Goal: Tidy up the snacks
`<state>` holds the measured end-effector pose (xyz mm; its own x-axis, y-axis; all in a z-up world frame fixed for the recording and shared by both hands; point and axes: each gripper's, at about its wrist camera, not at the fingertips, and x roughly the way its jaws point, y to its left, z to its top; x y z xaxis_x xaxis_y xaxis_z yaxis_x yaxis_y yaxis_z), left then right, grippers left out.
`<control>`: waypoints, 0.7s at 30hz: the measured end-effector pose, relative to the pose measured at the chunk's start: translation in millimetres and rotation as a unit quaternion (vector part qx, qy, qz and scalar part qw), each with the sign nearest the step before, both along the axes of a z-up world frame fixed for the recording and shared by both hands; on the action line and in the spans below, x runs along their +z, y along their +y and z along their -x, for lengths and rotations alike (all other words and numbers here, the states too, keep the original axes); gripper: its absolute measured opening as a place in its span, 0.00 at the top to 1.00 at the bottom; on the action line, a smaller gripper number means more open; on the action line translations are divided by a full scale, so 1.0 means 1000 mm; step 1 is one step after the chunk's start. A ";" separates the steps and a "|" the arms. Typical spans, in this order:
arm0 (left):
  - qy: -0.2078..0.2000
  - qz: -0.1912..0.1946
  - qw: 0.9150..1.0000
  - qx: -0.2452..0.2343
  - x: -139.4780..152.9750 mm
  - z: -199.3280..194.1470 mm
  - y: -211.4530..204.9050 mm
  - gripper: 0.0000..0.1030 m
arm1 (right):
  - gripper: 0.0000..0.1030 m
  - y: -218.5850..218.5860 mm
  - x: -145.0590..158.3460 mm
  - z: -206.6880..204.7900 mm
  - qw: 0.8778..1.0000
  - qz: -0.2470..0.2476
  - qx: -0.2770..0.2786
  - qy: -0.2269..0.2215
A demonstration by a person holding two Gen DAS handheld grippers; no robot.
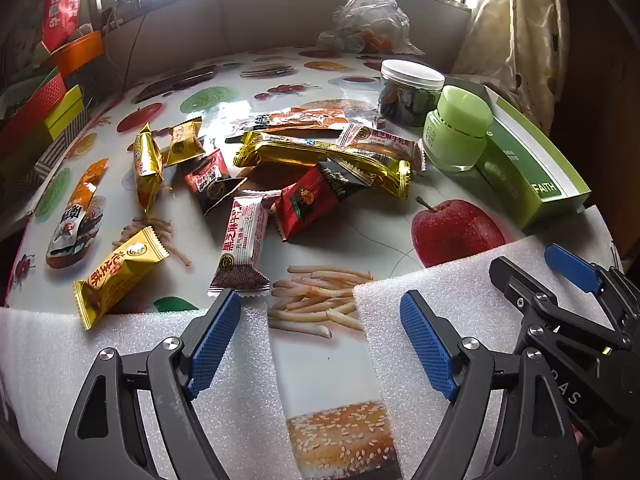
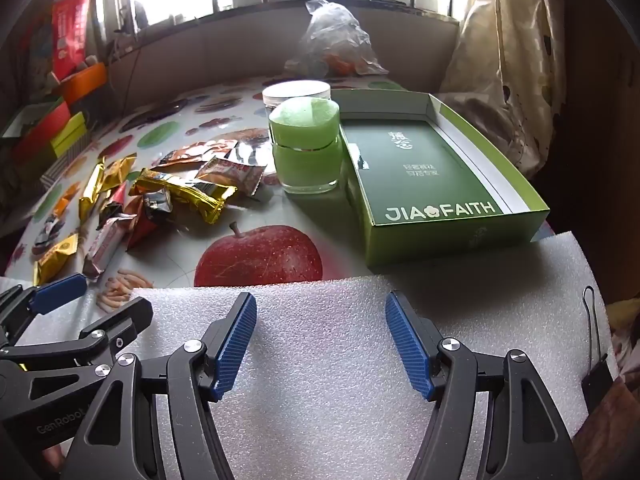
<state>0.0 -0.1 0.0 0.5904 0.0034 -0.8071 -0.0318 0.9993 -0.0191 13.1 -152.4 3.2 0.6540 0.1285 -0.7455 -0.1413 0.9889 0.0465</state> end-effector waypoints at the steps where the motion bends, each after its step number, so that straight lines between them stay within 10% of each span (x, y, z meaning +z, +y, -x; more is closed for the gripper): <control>1: 0.000 0.000 1.000 0.000 0.000 0.000 0.000 0.20 | 0.35 0.000 0.000 0.000 1.000 0.000 0.000 -0.001; 21: 0.000 0.005 1.000 0.001 0.001 0.000 0.001 0.20 | 0.35 -0.001 0.001 0.002 1.000 0.001 -0.001 -0.006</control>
<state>0.2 0.9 1.2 0.5900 -0.0033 -0.8074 -0.0330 0.9991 -0.0282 11.1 -153.5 3.9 0.6633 0.1262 -0.7377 -0.1398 0.9892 0.0435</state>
